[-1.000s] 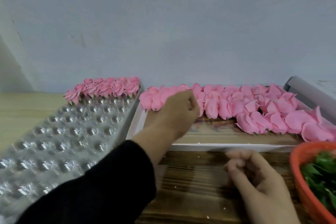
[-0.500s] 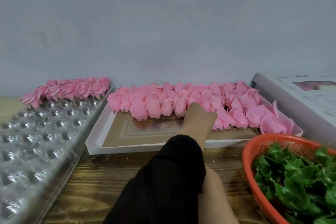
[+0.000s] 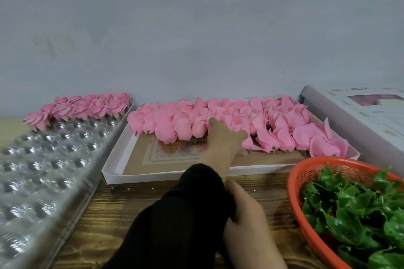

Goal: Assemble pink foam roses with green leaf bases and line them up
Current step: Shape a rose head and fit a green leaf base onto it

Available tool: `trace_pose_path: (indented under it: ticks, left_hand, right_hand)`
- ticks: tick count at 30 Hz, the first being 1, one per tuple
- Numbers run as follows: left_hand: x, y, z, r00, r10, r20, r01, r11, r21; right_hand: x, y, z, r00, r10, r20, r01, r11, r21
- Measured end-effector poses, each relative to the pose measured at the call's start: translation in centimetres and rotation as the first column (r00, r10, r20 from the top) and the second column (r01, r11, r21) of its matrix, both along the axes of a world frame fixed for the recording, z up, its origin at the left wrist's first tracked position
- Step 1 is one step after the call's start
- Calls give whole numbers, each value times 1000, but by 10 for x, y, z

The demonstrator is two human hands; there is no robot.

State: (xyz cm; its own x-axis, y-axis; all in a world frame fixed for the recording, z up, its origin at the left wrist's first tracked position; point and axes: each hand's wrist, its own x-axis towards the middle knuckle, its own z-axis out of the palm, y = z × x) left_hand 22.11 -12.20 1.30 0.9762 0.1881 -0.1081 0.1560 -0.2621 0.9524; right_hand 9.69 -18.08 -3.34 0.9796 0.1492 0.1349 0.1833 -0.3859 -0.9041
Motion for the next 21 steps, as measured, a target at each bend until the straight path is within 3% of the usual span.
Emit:
trace_pose_path:
  ticks: [5,7,11,21]
  left_hand:
    - [-45,43,17,987,109,119,-66,946,-317]
    - [-71,61,20,983,133,129,-78,928,-364]
    - [-119,86,12,981,134,142,-61,902,-427]
    - [-175,91,-12,907,-22,420,64,994,-87]
  right_hand:
    - [-5,3,8,995,-94,40,84,976,202]
    - [-7,4,13,997,-67,27,58,964,259]
    - [-13,9,20,995,73,69,-87,972,219]
    - [-28,15,25,959,250,132,-268,952,150]
